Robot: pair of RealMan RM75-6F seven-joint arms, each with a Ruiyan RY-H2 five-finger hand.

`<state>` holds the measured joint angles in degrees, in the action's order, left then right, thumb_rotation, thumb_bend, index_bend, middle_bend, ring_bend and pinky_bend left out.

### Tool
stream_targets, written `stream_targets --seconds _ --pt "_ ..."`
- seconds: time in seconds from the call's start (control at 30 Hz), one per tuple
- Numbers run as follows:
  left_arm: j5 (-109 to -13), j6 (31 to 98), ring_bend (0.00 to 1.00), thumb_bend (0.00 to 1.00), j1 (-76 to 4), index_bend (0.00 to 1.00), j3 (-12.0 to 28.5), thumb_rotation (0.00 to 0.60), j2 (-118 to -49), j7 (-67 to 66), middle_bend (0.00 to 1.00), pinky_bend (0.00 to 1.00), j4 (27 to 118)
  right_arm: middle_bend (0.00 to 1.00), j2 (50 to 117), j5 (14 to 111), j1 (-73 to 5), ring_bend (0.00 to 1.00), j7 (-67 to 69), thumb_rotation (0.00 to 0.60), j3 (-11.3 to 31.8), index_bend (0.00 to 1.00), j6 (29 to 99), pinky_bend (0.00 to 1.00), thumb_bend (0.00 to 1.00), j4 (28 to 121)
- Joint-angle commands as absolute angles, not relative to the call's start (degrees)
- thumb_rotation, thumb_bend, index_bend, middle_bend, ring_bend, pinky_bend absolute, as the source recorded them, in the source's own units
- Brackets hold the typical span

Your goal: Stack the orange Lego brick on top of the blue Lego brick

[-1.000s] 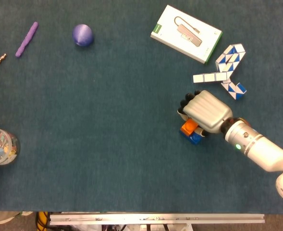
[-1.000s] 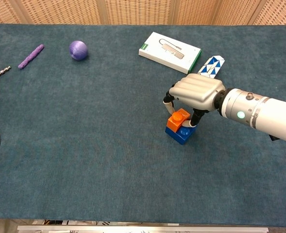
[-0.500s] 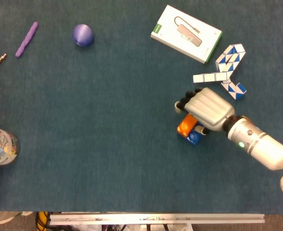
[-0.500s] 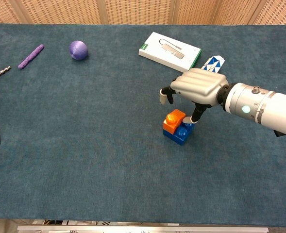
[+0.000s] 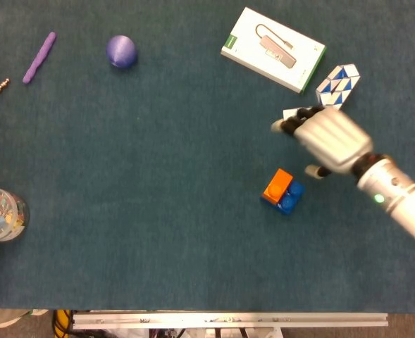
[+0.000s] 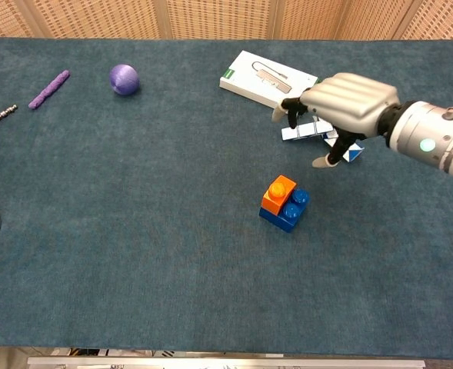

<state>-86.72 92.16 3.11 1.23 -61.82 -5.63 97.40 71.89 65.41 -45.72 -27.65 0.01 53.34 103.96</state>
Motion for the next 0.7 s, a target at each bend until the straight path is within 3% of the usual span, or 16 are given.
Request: stream_targets --seconds 0.03,0.27,0.7 --pt "-86.5 92.1 0.04 0.17 2.9 0.06 1.5 0.6 -61.9 -5.4 0.09 0.06 97.2 0.37 68.4 66.2 -42.9 0.28 -25.6 0.6 -0.2 0.25 56.6 0.33 0.12 105.0" --pt "-86.9 91.5 0.04 0.17 2.2 0.06 1.8 0.6 -62.1 -5.3 0.1 0.06 96.7 0.37 62.4 70.9 -35.7 0.28 -21.7 0.6 -1.8 0.3 65.4 0.33 0.18 105.7" --pt "-87.4 90.2 0.04 0.17 0.8 0.06 2.0 0.6 -62.3 -5.8 0.1 0.06 97.0 0.39 57.0 77.3 -20.4 0.28 -12.8 0.6 -4.4 0.36 81.5 0.33 0.18 101.5"
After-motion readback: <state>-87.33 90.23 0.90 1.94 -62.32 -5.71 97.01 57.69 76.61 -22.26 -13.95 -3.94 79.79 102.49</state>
